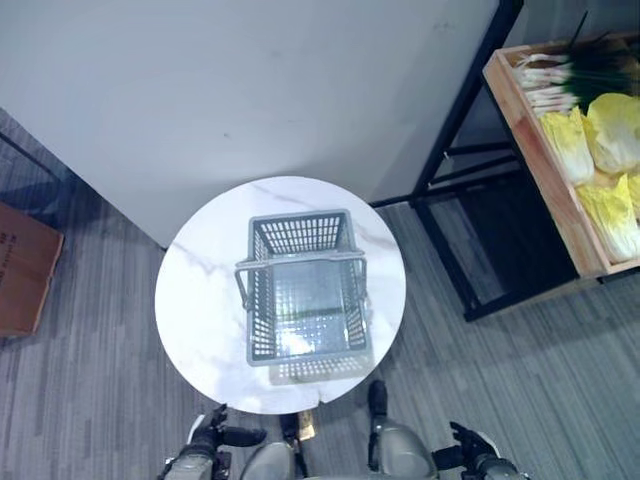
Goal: Get the vegetables into the basket
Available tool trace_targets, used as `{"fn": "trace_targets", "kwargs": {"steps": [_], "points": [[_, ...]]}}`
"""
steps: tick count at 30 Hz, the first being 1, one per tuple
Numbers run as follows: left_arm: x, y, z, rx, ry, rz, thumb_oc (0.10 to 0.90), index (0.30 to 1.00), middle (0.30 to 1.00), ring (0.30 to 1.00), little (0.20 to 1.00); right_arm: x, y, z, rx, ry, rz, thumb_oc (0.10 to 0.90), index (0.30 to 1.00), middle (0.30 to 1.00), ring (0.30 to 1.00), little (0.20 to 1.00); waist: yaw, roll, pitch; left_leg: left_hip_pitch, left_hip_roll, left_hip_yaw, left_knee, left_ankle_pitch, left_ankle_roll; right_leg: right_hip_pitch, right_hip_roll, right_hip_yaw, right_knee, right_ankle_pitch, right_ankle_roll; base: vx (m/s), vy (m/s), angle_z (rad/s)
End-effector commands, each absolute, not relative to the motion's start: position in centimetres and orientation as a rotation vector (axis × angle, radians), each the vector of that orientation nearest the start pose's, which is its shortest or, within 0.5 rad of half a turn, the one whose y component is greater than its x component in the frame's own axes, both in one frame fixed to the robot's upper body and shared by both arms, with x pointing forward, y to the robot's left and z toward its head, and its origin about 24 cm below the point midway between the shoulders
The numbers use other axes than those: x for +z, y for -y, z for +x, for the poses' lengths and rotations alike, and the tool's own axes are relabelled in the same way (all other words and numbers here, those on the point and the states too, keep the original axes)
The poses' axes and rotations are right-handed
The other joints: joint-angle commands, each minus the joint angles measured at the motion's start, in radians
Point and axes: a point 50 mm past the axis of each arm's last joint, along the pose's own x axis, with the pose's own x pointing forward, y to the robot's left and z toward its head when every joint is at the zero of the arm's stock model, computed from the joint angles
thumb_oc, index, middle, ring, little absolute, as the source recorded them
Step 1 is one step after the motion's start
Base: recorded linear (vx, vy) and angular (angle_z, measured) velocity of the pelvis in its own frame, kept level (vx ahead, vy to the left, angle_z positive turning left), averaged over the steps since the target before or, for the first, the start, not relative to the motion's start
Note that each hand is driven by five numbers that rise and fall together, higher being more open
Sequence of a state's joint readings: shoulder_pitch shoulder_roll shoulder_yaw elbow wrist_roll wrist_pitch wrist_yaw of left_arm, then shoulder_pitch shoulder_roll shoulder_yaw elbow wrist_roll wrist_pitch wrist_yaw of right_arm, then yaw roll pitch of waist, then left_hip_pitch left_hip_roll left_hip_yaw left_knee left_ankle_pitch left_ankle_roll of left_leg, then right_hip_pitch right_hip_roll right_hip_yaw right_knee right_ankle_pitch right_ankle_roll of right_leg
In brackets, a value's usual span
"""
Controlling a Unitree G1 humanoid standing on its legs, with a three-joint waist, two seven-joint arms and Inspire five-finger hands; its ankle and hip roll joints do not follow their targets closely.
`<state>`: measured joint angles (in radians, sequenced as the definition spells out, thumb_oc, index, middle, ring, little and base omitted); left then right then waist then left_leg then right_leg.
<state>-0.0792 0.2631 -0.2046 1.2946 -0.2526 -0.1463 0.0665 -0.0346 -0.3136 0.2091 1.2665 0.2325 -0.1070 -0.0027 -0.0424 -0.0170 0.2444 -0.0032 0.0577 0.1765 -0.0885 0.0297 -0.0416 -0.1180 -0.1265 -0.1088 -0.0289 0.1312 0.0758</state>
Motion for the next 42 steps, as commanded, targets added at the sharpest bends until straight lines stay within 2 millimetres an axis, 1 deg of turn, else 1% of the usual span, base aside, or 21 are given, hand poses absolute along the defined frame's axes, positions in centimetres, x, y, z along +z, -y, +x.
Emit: {"fn": "trace_targets", "kwargs": {"steps": [1, 3, 7, 8, 9, 12, 13, 14, 15, 16, 17, 19, 20, 22, 24, 27, 28, 29, 31, 34, 42], "points": [[-15.0, -24.3, 12.0, 0.154, -1.057, 0.238, 0.900, 1.000, 1.000, 1.000, 1.000, -14.2, 26.4, 12.6, -0.144, -1.051, -0.260, 0.900, 1.000, 1.000, 1.000, 1.000, 0.007, -0.020, -0.009, -0.011, 0.047, -0.020, 0.001, 0.063, -0.049, 0.014, -0.080, 0.008, 0.047, 0.003, 0.101, 0.00, 0.000, 0.00], [-15.1, -24.2, 11.8, 0.154, -1.063, 0.237, 0.900, 1.000, 1.000, 1.000, 1.000, -14.2, 26.6, 12.5, -0.157, -1.052, -0.254, 0.900, 1.000, 1.000, 1.000, 1.000, 0.005, -0.021, -0.014, -0.005, 0.047, -0.018, 0.001, 0.060, -0.050, 0.019, -0.079, 0.009, 0.040, 0.006, 0.103, 0.04, -0.009, 0.00], [-15.2, -24.7, 10.9, 0.174, -1.080, 0.256, 0.900, 1.000, 1.000, 1.000, 1.000, -13.3, 30.0, 11.7, -0.380, -1.046, -0.243, 0.900, 1.000, 1.000, 1.000, 1.000, 0.005, -0.022, -0.029, 0.011, 0.052, -0.013, 0.001, 0.049, -0.057, 0.047, -0.081, 0.001, 0.005, 0.017, 0.107, 0.02, -0.016, -0.01], [-15.2, -24.7, 10.9, 0.174, -1.080, 0.256, 0.900, 1.000, 1.000, 1.000, 1.000, -13.3, 30.0, 11.7, -0.380, -1.046, -0.243, 0.900, 1.000, 1.000, 1.000, 1.000, 0.005, -0.022, -0.029, 0.011, 0.052, -0.013, 0.001, 0.049, -0.057, 0.047, -0.081, 0.001, 0.005, 0.017, 0.107, 0.00, 0.000, 0.00], [-15.2, -24.9, 10.7, 0.169, -1.076, 0.263, 0.900, 1.000, 1.000, 1.000, 1.000, -11.8, 33.0, 11.9, -0.511, -1.013, -0.268, 0.900, 1.000, 1.000, 1.000, 1.000, 0.008, -0.021, -0.032, 0.013, 0.052, -0.016, 0.001, 0.047, -0.058, 0.054, -0.082, -0.006, -0.007, 0.022, 0.110, 0.00, 0.000, 0.00], [-15.1, -24.9, 10.7, 0.152, -1.064, 0.274, 0.900, 1.000, 1.000, 1.000, 1.000, -8.7, 37.4, 12.7, -0.687, -0.926, -0.310, 0.900, 1.000, 1.000, 1.000, 1.000, 0.012, -0.018, -0.034, 0.016, 0.051, -0.018, 0.001, 0.044, -0.059, 0.062, -0.085, -0.009, -0.018, 0.030, 0.116, 0.00, 0.003, 0.01], [-15.1, -25.0, 10.5, 0.158, -1.063, 0.270, 0.900, 1.000, 1.000, 1.000, 1.000, -6.2, 39.7, 14.2, -0.723, -0.838, -0.404, 0.900, 1.000, 1.000, 1.000, 1.000, 0.011, -0.020, -0.036, 0.017, 0.051, -0.016, 0.001, 0.043, -0.061, 0.065, -0.087, -0.009, -0.027, 0.037, 0.120, 0.00, 0.000, 0.00], [-15.1, -25.1, 10.5, 0.161, -1.061, 0.269, 0.900, 1.000, 1.000, 1.000, 1.000, -4.6, 40.7, 15.2, -0.739, -0.773, -0.448, 0.900, 1.000, 1.000, 1.000, 1.000, 0.009, -0.021, -0.037, 0.017, 0.051, -0.016, 0.001, 0.042, -0.061, 0.066, -0.088, -0.008, -0.030, 0.040, 0.122, -0.02, 0.031, -0.01], [-15.1, -25.1, 10.3, 0.171, -1.063, 0.256, 0.900, 1.000, 1.000, 1.000, 1.000, -0.7, 41.8, 18.2, -0.712, -0.589, -0.581, 0.900, 1.000, 1.000, 1.000, 1.000, 0.006, -0.024, -0.040, 0.015, 0.051, -0.013, 0.001, 0.042, -0.061, 0.063, -0.089, -0.005, -0.036, 0.046, 0.125, 0.00, 0.000, 0.00], [-15.1, -25.0, 10.3, 0.179, -1.060, 0.246, 0.900, 1.000, 1.000, 1.000, 1.000, 1.4, 41.8, 19.8, -0.684, -0.480, -0.655, 0.900, 1.000, 1.000, 1.000, 1.000, 0.004, -0.025, -0.041, 0.014, 0.051, -0.012, 0.001, 0.042, -0.061, 0.062, -0.090, -0.004, -0.037, 0.049, 0.126, -0.01, 0.029, -0.13], [-15.2, -25.0, 10.1, 0.181, -1.061, 0.239, 0.900, 1.000, 1.000, 1.000, 1.000, 4.3, 41.3, 21.6, -0.616, -0.352, -0.773, 0.900, 1.000, 1.000, 1.000, 1.000, 0.002, -0.026, -0.039, 0.019, 0.051, -0.011, 0.001, 0.039, -0.062, 0.066, -0.090, -0.004, -0.040, 0.051, 0.128, -0.01, 0.017, -0.14], [-15.2, -25.0, 10.1, 0.187, -1.068, 0.232, 0.900, 1.000, 1.000, 1.000, 1.000, 7.6, 40.1, 23.6, -0.547, -0.194, -0.886, 0.900, 1.000, 1.000, 1.000, 1.000, 0.004, -0.030, -0.043, 0.014, 0.050, -0.010, 0.001, 0.040, -0.061, 0.062, -0.092, -0.004, -0.044, 0.056, 0.129, 0.00, 0.007, -0.13], [-15.4, -25.1, 9.5, 0.182, -1.090, 0.233, 0.900, 1.000, 1.000, 1.000, 1.000, 12.7, 36.6, 25.9, -0.362, 0.062, -1.080, 0.900, 1.000, 1.000, 1.000, 1.000, 0.005, -0.036, -0.049, 0.016, 0.052, -0.009, 0.001, 0.038, -0.062, 0.064, -0.094, -0.005, -0.046, 0.058, 0.130, 0.00, 0.000, 0.00], [-15.5, -25.1, 9.2, 0.172, -1.105, 0.234, 0.900, 1.000, 1.000, 1.000, 1.000, 14.7, 34.8, 26.6, -0.282, 0.175, -1.135, 0.900, 1.000, 1.000, 1.000, 1.000, 0.011, -0.038, -0.053, 0.016, 0.052, -0.010, 0.001, 0.038, -0.064, 0.069, -0.095, -0.011, -0.048, 0.057, 0.130, 0.01, -0.001, 0.03], [-15.6, -25.2, 8.7, 0.161, -1.132, 0.249, 0.900, 1.000, 1.000, 1.000, 1.000, 16.8, 31.5, 27.7, -0.147, 0.310, -1.197, 0.900, 1.000, 1.000, 1.000, 1.000, 0.026, -0.040, -0.057, 0.017, 0.051, -0.013, 0.001, 0.037, -0.066, 0.076, -0.098, -0.020, -0.049, 0.055, 0.131, 0.01, -0.002, 0.02], [-15.6, -25.2, 8.5, 0.153, -1.141, 0.257, 0.900, 1.000, 1.000, 1.000, 1.000, 18.2, 28.0, 28.6, 0.001, 0.422, -1.189, 0.900, 1.000, 1.000, 1.000, 1.000, 0.040, -0.041, -0.057, 0.013, 0.050, -0.018, 0.001, 0.039, -0.068, 0.079, -0.100, -0.030, -0.050, 0.056, 0.131, 0.01, -0.002, 0.12], [-15.6, -25.2, 8.4, 0.155, -1.141, 0.255, 0.900, 1.000, 1.000, 1.000, 1.000, 18.2, 27.9, 28.7, 0.003, 0.423, -1.188, 0.900, 1.000, 1.000, 1.000, 1.000, 0.037, -0.041, -0.056, 0.013, 0.050, -0.019, 0.001, 0.039, -0.068, 0.079, -0.100, -0.030, -0.050, 0.056, 0.131, -0.01, 0.003, 0.11], [-15.7, -25.2, 8.4, 0.145, -1.146, 0.263, 0.900, 1.000, 1.000, 1.000, 1.000, 18.7, 26.0, 29.3, 0.071, 0.472, -1.163, 0.900, 1.000, 1.000, 1.000, 1.000, 0.047, -0.041, -0.053, 0.010, 0.050, -0.021, 0.001, 0.041, -0.068, 0.078, -0.101, -0.033, -0.049, 0.056, 0.131, -0.01, 0.004, 0.08], [-15.7, -25.2, 8.4, 0.144, -1.149, 0.267, 0.900, 1.000, 1.000, 1.000, 1.000, 18.8, 24.8, 29.9, 0.117, 0.494, -1.138, 0.900, 1.000, 1.000, 1.000, 1.000, 0.054, -0.040, -0.051, 0.007, 0.050, -0.023, 0.001, 0.043, -0.069, 0.077, -0.101, -0.034, -0.049, 0.055, 0.129, -0.01, 0.003, 0.05], [-15.6, -25.2, 8.5, 0.142, -1.147, 0.275, 0.900, 1.000, 1.000, 1.000, 1.000, 18.9, 21.1, 31.4, 0.248, 0.535, -1.111, 0.900, 1.000, 1.000, 1.000, 1.000, 0.078, -0.041, -0.040, 0.001, 0.051, -0.029, 0.001, 0.048, -0.071, 0.078, -0.102, -0.042, -0.049, 0.054, 0.127, 0.00, 0.000, 0.00], [-15.7, -24.7, 9.0, 0.109, -1.128, 0.292, 0.900, 1.000, 1.000, 1.000, 1.000, 17.9, 17.8, 33.8, 0.359, 0.490, -1.093, 0.900, 1.000, 1.000, 1.000, 1.000, 0.099, -0.039, -0.015, -0.014, 0.053, -0.042, 0.001, 0.057, -0.072, 0.074, -0.102, -0.054, -0.045, 0.052, 0.122, -0.01, 0.000, 0.08]]}}
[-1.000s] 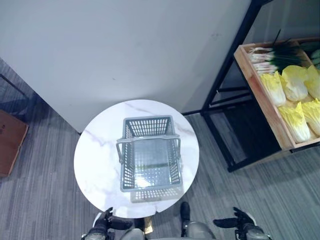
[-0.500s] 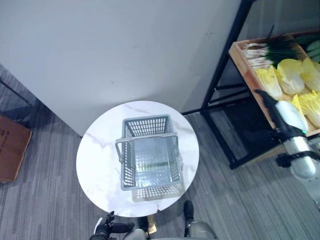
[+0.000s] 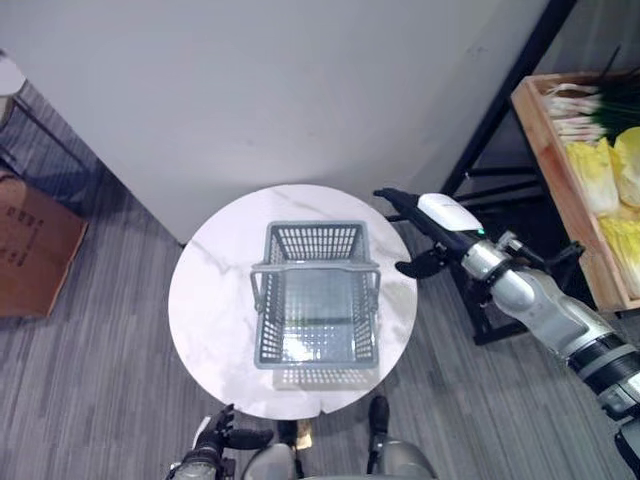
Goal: Get the vegetables into the basket
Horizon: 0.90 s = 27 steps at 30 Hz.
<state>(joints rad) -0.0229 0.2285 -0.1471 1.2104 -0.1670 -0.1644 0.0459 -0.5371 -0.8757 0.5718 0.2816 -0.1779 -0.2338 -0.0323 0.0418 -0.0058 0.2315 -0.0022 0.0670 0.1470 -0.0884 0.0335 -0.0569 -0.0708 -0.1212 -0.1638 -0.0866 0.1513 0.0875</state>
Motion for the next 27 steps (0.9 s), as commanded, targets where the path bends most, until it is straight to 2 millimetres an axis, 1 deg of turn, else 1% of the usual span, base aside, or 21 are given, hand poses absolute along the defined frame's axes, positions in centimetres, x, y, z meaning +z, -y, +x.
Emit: {"fn": "trace_targets", "kwargs": {"steps": [1, 2, 3, 4, 6, 7, 11, 12, 15, 17, 21, 22, 24, 26, 27], "points": [[-15.7, -24.6, 8.8, 0.103, -1.134, 0.298, 0.900, 1.000, 1.000, 1.000, 1.000, 17.9, 17.3, 34.1, 0.375, 0.488, -1.100, 0.900, 1.000, 1.000, 1.000, 1.000, 0.019, -0.051, 0.000, -0.017, 0.043, -0.015, 0.001, 0.054, -0.056, 0.027, -0.107, 0.000, 0.014, 0.030, 0.110, -0.01, -0.002, 0.06], [-15.7, -24.7, 8.7, 0.100, -1.139, 0.306, 0.900, 1.000, 1.000, 1.000, 1.000, 17.8, 16.6, 34.3, 0.398, 0.490, -1.107, 0.900, 1.000, 1.000, 1.000, 1.000, 0.023, -0.052, 0.005, -0.019, 0.044, -0.017, 0.001, 0.054, -0.056, 0.024, -0.107, -0.001, 0.016, 0.029, 0.109, -0.01, 0.000, 0.04], [-15.7, -24.6, 8.7, 0.100, -1.139, 0.306, 0.900, 1.000, 1.000, 1.000, 1.000, 17.8, 16.6, 34.3, 0.399, 0.490, -1.107, 0.900, 1.000, 1.000, 1.000, 1.000, 0.022, -0.052, 0.005, -0.019, 0.044, -0.017, 0.001, 0.054, -0.056, 0.024, -0.107, -0.001, 0.017, 0.029, 0.109, -0.01, 0.003, 0.05], [-15.7, -24.7, 8.7, 0.098, -1.143, 0.313, 0.900, 1.000, 1.000, 1.000, 1.000, 17.6, 16.1, 34.6, 0.417, 0.482, -1.122, 0.900, 1.000, 1.000, 1.000, 1.000, 0.027, -0.053, 0.008, -0.023, 0.046, -0.019, 0.001, 0.055, -0.057, 0.019, -0.107, -0.001, 0.020, 0.028, 0.108, 0.00, 0.002, 0.04], [-15.7, -24.7, 8.7, 0.098, -1.143, 0.317, 0.900, 1.000, 1.000, 1.000, 1.000, 17.4, 15.9, 34.8, 0.419, 0.474, -1.135, 0.900, 1.000, 1.000, 1.000, 1.000, 0.029, -0.053, 0.008, -0.025, 0.046, -0.020, 0.001, 0.056, -0.056, 0.016, -0.106, 0.000, 0.022, 0.028, 0.107, 0.00, 0.000, 0.00], [-15.7, -24.7, 8.7, 0.098, -1.143, 0.319, 0.900, 1.000, 1.000, 1.000, 1.000, 16.8, 15.6, 35.4, 0.419, 0.444, -1.148, 0.900, 1.000, 1.000, 1.000, 1.000, 0.035, -0.054, 0.010, -0.027, 0.047, -0.022, 0.001, 0.057, -0.056, 0.013, -0.104, -0.001, 0.023, 0.028, 0.106, 0.00, 0.000, 0.00], [-15.7, -24.5, 9.1, 0.100, -1.130, 0.321, 0.900, 1.000, 1.000, 1.000, 1.000, 16.3, 15.5, 36.0, 0.402, 0.411, -1.153, 0.900, 1.000, 1.000, 1.000, 1.000, 0.039, -0.054, 0.014, -0.032, 0.047, -0.025, 0.001, 0.060, -0.055, 0.009, -0.103, -0.002, 0.024, 0.028, 0.105, 0.00, -0.003, -0.02], [-15.7, -24.3, 9.4, 0.088, -1.122, 0.334, 0.900, 1.000, 1.000, 1.000, 1.000, 16.1, 15.4, 36.4, 0.396, 0.398, -1.169, 0.900, 1.000, 1.000, 1.000, 1.000, 0.042, -0.053, 0.017, -0.034, 0.047, -0.029, 0.001, 0.061, -0.055, 0.007, -0.103, -0.001, 0.024, 0.028, 0.104, 0.00, 0.000, 0.00], [-15.7, -24.2, 9.4, 0.084, -1.123, 0.334, 0.900, 1.000, 1.000, 1.000, 1.000, 16.1, 15.2, 36.6, 0.387, 0.392, -1.155, 0.900, 1.000, 1.000, 1.000, 1.000, 0.044, -0.053, 0.019, -0.036, 0.047, -0.030, 0.001, 0.061, -0.056, 0.007, -0.104, -0.002, 0.024, 0.028, 0.104, 0.00, 0.000, 0.00], [-15.7, -24.2, 9.2, 0.087, -1.128, 0.333, 0.900, 1.000, 1.000, 1.000, 1.000, 16.6, 14.3, 36.3, 0.418, 0.427, -1.144, 0.900, 1.000, 1.000, 1.000, 1.000, 0.044, -0.053, 0.020, -0.036, 0.047, -0.029, 0.001, 0.062, -0.056, 0.006, -0.102, -0.002, 0.023, 0.027, 0.103, 0.00, 0.000, 0.00], [-15.8, -24.3, 8.7, 0.078, -1.145, 0.348, 0.900, 1.000, 1.000, 1.000, 1.000, 17.3, 13.7, 35.6, 0.472, 0.471, -1.173, 0.900, 1.000, 1.000, 1.000, 1.000, 0.038, -0.058, 0.016, -0.032, 0.050, -0.027, 0.001, 0.059, -0.057, 0.009, -0.101, -0.001, 0.025, 0.023, 0.102, 0.00, 0.000, 0.00], [-15.9, -24.4, 8.4, 0.069, -1.156, 0.358, 0.900, 1.000, 1.000, 1.000, 1.000, 17.7, 13.9, 35.4, 0.484, 0.479, -1.191, 0.900, 1.000, 1.000, 1.000, 1.000, 0.035, -0.060, 0.013, -0.027, 0.051, -0.026, 0.001, 0.056, -0.057, 0.011, -0.102, 0.000, 0.028, 0.020, 0.103, 0.00, 0.000, 0.00], [-15.9, -24.4, 8.2, 0.067, -1.162, 0.361, 0.900, 1.000, 1.000, 1.000, 1.000, 17.8, 14.1, 35.4, 0.483, 0.480, -1.197, 0.900, 1.000, 1.000, 1.000, 1.000, 0.034, -0.060, 0.012, -0.025, 0.051, -0.026, 0.001, 0.056, -0.057, 0.012, -0.101, 0.000, 0.029, 0.020, 0.103, 0.00, 0.000, 0.00], [-15.9, -24.6, 8.1, 0.069, -1.168, 0.363, 0.900, 1.000, 1.000, 1.000, 1.000, 18.5, 15.1, 35.2, 0.471, 0.484, -1.247, 0.900, 1.000, 1.000, 1.000, 1.000, 0.029, -0.065, 0.004, -0.018, 0.052, -0.023, 0.001, 0.053, -0.058, 0.018, -0.102, -0.001, 0.027, 0.019, 0.104, 0.00, 0.000, 0.00], [-15.9, -24.6, 8.1, 0.070, -1.167, 0.360, 0.900, 1.000, 1.000, 1.000, 1.000, 18.7, 15.3, 35.1, 0.470, 0.488, -1.246, 0.900, 1.000, 1.000, 1.000, 1.000, 0.027, -0.066, 0.003, -0.017, 0.052, -0.022, 0.001, 0.052, -0.058, 0.019, -0.102, -0.001, 0.027, 0.018, 0.104, 0.00, 0.000, 0.00]]}}
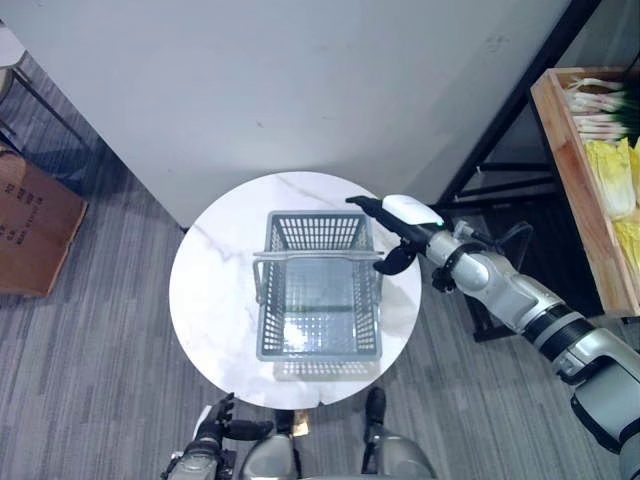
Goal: Get the vegetables into the basket
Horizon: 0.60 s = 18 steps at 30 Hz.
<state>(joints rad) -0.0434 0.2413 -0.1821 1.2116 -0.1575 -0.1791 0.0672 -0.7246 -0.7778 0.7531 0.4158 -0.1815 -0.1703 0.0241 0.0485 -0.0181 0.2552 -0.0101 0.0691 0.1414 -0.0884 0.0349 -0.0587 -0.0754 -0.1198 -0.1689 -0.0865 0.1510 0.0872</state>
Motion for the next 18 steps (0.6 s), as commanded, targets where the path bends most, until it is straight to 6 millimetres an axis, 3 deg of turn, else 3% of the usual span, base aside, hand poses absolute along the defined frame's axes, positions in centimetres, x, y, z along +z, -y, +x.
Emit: {"fn": "trace_targets", "kwargs": {"steps": [1, 8, 14, 18], "points": [[-15.9, -24.6, 8.1, 0.070, -1.167, 0.360, 0.900, 1.000, 1.000, 1.000, 1.000, 18.7, 15.3, 35.1, 0.470, 0.487, -1.246, 0.900, 1.000, 1.000, 1.000, 1.000, 0.020, -0.054, -0.021, -0.009, 0.050, -0.017, 0.001, 0.051, -0.056, 0.023, -0.103, 0.004, 0.027, 0.019, 0.105, 0.00, 0.000, 0.00], [-16.0, -24.6, 7.7, 0.059, -1.178, 0.356, 0.900, 1.000, 1.000, 1.000, 1.000, 19.8, 16.3, 33.5, 0.516, 0.495, -1.171, 0.900, 1.000, 1.000, 1.000, 1.000, 0.007, -0.061, -0.037, 0.005, 0.052, -0.011, 0.001, 0.045, -0.058, 0.032, -0.102, 0.006, 0.024, 0.016, 0.105, 0.00, -0.001, -0.02], [-16.0, -24.6, 7.7, 0.043, -1.181, 0.362, 0.900, 1.000, 1.000, 1.000, 1.000, 18.9, 15.2, 33.6, 0.580, 0.460, -1.119, 0.900, 1.000, 1.000, 1.000, 1.000, 0.013, -0.063, -0.043, 0.012, 0.055, -0.006, 0.001, 0.044, -0.059, 0.040, -0.101, 0.003, 0.018, 0.017, 0.105, 0.00, -0.002, -0.01], [-16.0, -24.5, 7.8, 0.047, -1.179, 0.366, 0.900, 1.000, 1.000, 1.000, 1.000, 18.2, 13.2, 34.2, 0.604, 0.460, -1.032, 0.900, 1.000, 1.000, 1.000, 1.000, 0.024, -0.060, -0.042, 0.009, 0.055, -0.011, 0.001, 0.046, -0.060, 0.042, -0.100, -0.001, 0.013, 0.019, 0.103, 0.00, 0.000, 0.00]]}}
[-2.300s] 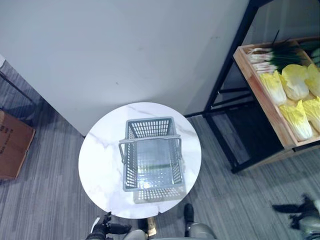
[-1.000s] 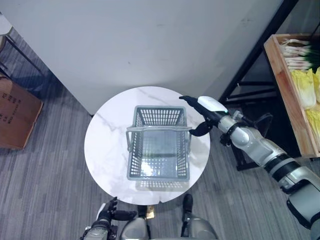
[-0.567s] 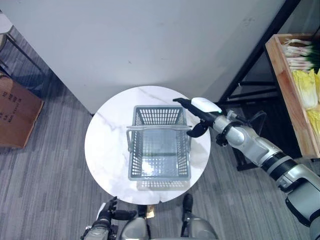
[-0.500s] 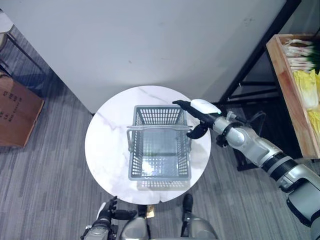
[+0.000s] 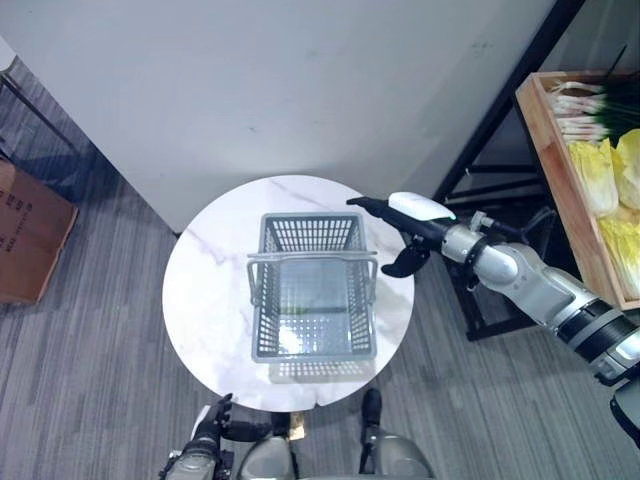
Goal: Get the vegetables into the basket
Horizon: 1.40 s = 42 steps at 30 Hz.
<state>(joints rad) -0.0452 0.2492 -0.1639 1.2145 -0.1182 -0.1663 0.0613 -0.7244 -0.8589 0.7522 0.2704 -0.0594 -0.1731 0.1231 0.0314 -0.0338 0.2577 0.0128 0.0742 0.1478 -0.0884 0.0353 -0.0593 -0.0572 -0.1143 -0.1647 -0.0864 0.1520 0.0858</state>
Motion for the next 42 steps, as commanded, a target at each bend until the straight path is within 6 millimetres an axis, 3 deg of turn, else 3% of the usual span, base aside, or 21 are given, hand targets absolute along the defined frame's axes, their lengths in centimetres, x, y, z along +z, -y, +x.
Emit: {"fn": "trace_targets", "kwargs": {"steps": [1, 7, 14, 19, 20, 21, 28, 32, 33, 42], "points": [[-16.0, -24.5, 7.8, 0.047, -1.179, 0.366, 0.900, 1.000, 1.000, 1.000, 1.000, 18.2, 13.1, 34.2, 0.604, 0.460, -1.032, 0.900, 1.000, 1.000, 1.000, 1.000, 0.041, -0.044, -0.045, -0.014, 0.050, -0.018, 0.001, 0.045, -0.059, 0.024, -0.106, -0.005, 0.013, 0.018, 0.104, 0.00, 0.000, 0.00], [-15.9, -24.9, 7.8, 0.054, -1.184, 0.390, 0.900, 1.000, 1.000, 1.000, 1.000, 18.1, 11.7, 35.3, 0.569, 0.447, -0.930, 0.900, 1.000, 1.000, 1.000, 1.000, 0.052, -0.043, -0.035, -0.023, 0.046, -0.023, 0.001, 0.047, -0.056, 0.021, -0.108, -0.009, 0.014, 0.020, 0.104, 0.00, 0.003, 0.02], [-15.7, -24.8, 8.6, 0.065, -1.160, 0.398, 0.900, 1.000, 1.000, 1.000, 1.000, 16.5, 12.5, 37.7, 0.425, 0.329, -0.914, 0.900, 1.000, 1.000, 1.000, 1.000, 0.071, -0.042, -0.019, -0.046, 0.037, -0.035, 0.001, 0.053, -0.051, 0.005, -0.115, -0.014, 0.021, 0.028, 0.104, -0.02, 0.010, 0.06], [-15.7, -24.8, 8.8, 0.064, -1.155, 0.401, 0.900, 1.000, 1.000, 1.000, 1.000, 15.3, 13.2, 38.3, 0.380, 0.261, -0.924, 0.900, 1.000, 1.000, 1.000, 1.000, 0.076, -0.039, -0.014, -0.053, 0.033, -0.039, 0.001, 0.055, -0.048, 0.000, -0.117, -0.016, 0.024, 0.030, 0.104, 0.00, 0.008, 0.05], [-15.7, -24.8, 8.8, 0.064, -1.155, 0.403, 0.900, 1.000, 1.000, 1.000, 1.000, 15.1, 13.3, 38.4, 0.372, 0.254, -0.930, 0.490, 0.426, 0.426, 0.426, 0.426, 0.077, -0.038, -0.013, -0.054, 0.033, -0.040, 0.001, 0.055, -0.048, -0.002, -0.118, -0.016, 0.025, 0.030, 0.104, 0.00, 0.000, 0.00], [-15.7, -24.8, 8.8, 0.063, -1.153, 0.405, 0.900, 1.000, 1.000, 1.000, 1.000, 15.0, 13.4, 38.5, 0.362, 0.247, -0.930, 0.400, 0.300, 0.300, 0.300, 0.300, 0.077, -0.038, -0.012, -0.054, 0.032, -0.040, 0.001, 0.055, -0.047, -0.003, -0.118, -0.016, 0.025, 0.030, 0.104, 0.00, 0.000, 0.00], [-15.7, -24.4, 9.1, 0.043, -1.144, 0.421, 0.900, 1.000, 1.000, 1.000, 1.000, 13.9, 12.2, 38.1, 0.394, 0.246, -0.938, 0.400, 0.300, 0.300, 0.300, 0.300, 0.075, -0.036, -0.015, -0.046, 0.031, -0.034, 0.001, 0.049, -0.043, -0.003, -0.118, -0.006, 0.026, 0.030, 0.104, 0.00, 0.000, 0.00], [-15.7, -24.2, 9.5, 0.027, -1.133, 0.434, 0.900, 1.000, 1.000, 1.000, 1.000, 14.3, 10.4, 37.4, 0.453, 0.312, -0.937, 0.400, 0.300, 0.300, 0.300, 0.300, 0.071, -0.034, -0.018, -0.038, 0.031, -0.027, 0.001, 0.045, -0.043, -0.002, -0.117, 0.000, 0.024, 0.028, 0.104, 0.01, 0.004, -0.03], [-15.7, -24.1, 9.6, 0.025, -1.130, 0.438, 0.900, 1.000, 1.000, 1.000, 1.000, 14.5, 9.0, 36.9, 0.494, 0.349, -0.917, 0.400, 0.300, 0.300, 0.300, 0.300, 0.069, -0.032, -0.020, -0.035, 0.033, -0.026, 0.001, 0.043, -0.043, 0.001, -0.117, 0.003, 0.021, 0.028, 0.103, 0.01, -0.002, -0.07], [-15.6, -24.3, 9.7, 0.029, -1.129, 0.460, 0.900, 1.000, 1.000, 1.000, 1.000, 14.9, 5.9, 35.3, 0.617, 0.418, -0.830, 0.400, 0.300, 0.300, 0.300, 0.300, 0.071, -0.029, -0.031, -0.023, 0.035, -0.021, 0.001, 0.039, -0.044, 0.015, -0.117, 0.001, 0.014, 0.025, 0.102, 0.00, -0.002, -0.04]]}}
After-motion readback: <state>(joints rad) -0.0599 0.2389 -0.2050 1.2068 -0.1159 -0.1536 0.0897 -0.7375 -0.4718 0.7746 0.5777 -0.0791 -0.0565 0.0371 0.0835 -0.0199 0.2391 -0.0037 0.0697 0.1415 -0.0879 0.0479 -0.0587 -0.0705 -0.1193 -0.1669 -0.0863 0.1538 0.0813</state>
